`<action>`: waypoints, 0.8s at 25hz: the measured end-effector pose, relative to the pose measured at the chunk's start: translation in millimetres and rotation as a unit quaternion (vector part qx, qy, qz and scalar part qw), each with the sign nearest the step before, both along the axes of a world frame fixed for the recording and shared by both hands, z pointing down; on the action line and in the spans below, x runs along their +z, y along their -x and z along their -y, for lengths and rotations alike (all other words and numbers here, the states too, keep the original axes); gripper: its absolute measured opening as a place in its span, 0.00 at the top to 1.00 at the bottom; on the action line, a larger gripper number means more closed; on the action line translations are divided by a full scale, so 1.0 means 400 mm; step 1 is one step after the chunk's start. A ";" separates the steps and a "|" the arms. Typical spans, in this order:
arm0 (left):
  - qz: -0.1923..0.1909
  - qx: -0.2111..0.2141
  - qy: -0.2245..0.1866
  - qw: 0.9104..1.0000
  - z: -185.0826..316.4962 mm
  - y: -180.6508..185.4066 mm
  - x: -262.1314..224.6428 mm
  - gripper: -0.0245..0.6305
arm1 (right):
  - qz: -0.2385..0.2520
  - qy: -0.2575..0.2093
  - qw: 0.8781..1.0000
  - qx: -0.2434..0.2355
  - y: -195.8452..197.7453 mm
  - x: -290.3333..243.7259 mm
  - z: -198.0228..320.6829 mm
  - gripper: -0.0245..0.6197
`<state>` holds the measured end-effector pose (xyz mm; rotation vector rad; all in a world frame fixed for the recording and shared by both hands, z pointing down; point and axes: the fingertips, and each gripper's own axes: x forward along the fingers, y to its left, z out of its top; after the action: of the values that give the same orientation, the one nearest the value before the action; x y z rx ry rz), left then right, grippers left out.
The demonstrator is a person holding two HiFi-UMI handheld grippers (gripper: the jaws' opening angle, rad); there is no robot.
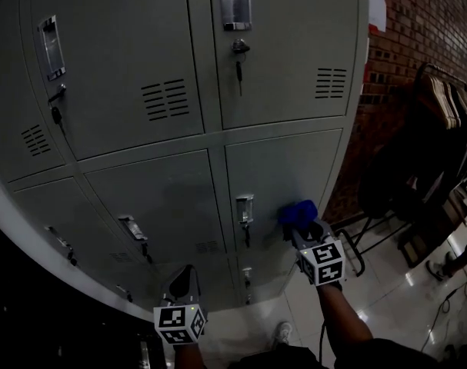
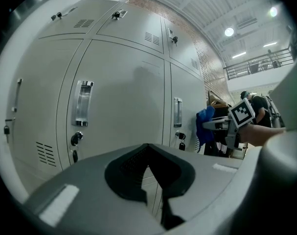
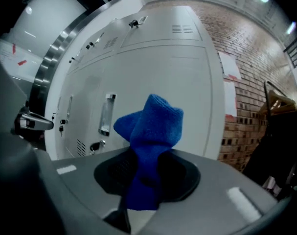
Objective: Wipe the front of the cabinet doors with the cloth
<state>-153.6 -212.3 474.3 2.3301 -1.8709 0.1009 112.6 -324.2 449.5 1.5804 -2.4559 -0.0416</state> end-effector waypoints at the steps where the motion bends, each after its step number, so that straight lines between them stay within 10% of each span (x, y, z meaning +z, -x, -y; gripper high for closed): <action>1: 0.000 0.000 0.000 1.000 0.001 -0.002 0.000 0.94 | -0.007 0.004 1.000 0.016 -0.036 0.015 0.004 0.78; 9: -0.001 0.005 0.002 1.000 0.012 -0.028 0.002 0.94 | -0.041 0.042 0.993 0.098 -0.207 0.121 0.051 0.78; 20: 0.002 0.002 0.000 1.000 0.033 -0.031 -0.001 0.94 | -0.019 0.084 0.991 0.098 -0.180 0.189 0.102 0.78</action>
<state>-141.2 -225.5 473.8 2.3350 -1.8674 0.1055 184.5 -365.0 524.9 1.7188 -2.2004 0.1622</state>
